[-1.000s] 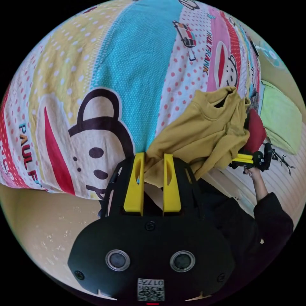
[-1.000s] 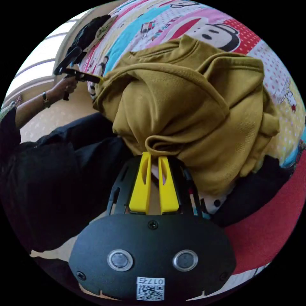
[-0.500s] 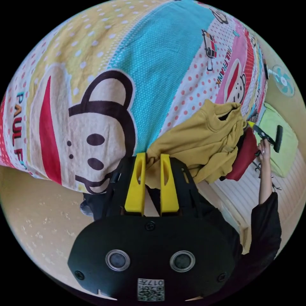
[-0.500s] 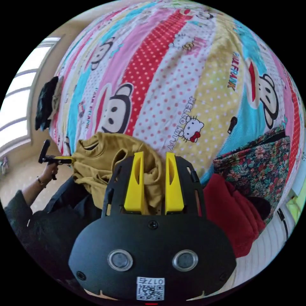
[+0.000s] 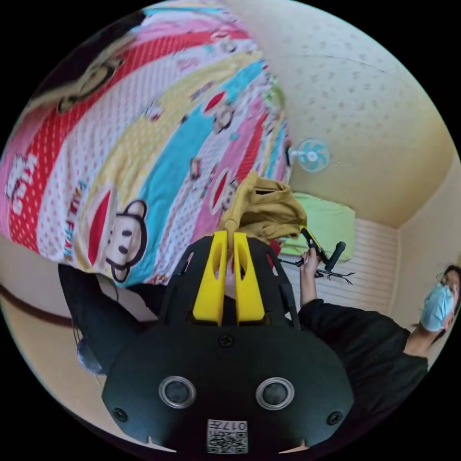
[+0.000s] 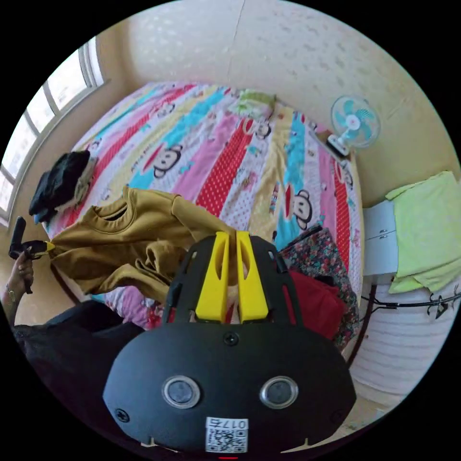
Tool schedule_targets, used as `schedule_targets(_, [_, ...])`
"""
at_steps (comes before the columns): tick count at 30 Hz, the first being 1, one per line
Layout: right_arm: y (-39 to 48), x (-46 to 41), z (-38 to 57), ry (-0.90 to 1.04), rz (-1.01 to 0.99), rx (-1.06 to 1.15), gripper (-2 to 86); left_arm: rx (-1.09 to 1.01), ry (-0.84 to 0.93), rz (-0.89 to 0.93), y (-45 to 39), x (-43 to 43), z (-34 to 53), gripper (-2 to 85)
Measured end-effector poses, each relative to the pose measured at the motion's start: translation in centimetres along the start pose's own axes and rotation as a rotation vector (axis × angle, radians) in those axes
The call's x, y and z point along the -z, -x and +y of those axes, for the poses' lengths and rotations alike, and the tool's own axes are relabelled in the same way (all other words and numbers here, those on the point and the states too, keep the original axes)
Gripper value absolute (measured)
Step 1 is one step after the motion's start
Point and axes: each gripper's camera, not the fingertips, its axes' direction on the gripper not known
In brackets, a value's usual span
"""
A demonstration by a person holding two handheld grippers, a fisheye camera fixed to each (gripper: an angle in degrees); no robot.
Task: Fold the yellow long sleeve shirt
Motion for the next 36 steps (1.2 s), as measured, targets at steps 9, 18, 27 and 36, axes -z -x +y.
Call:
schedule_targets(9, [0.3,18.2,0.2,-0.509,-0.216,-0.232,3.4,-0.494,-0.329,0.115,-13.2,17.3,0.4,0.2])
schedule_targets(18, [4.2,31.2,7.8,-0.890,-0.169,-0.286,3.3,-0.905,-0.502,0.048,-20.0,28.1,10.5,0.1])
schedule_targets(27, [4.2,34.1,7.1,-0.896,-0.071,-0.281,3.4,-0.983,-0.524,0.164,-22.7,32.2,10.8,0.4])
schedule_targets(36, [-5.1,4.0,-10.5,-0.129,-0.362,-0.249,5.1,-0.537,-0.264,-0.295,-16.7,22.1,-15.0,5.9])
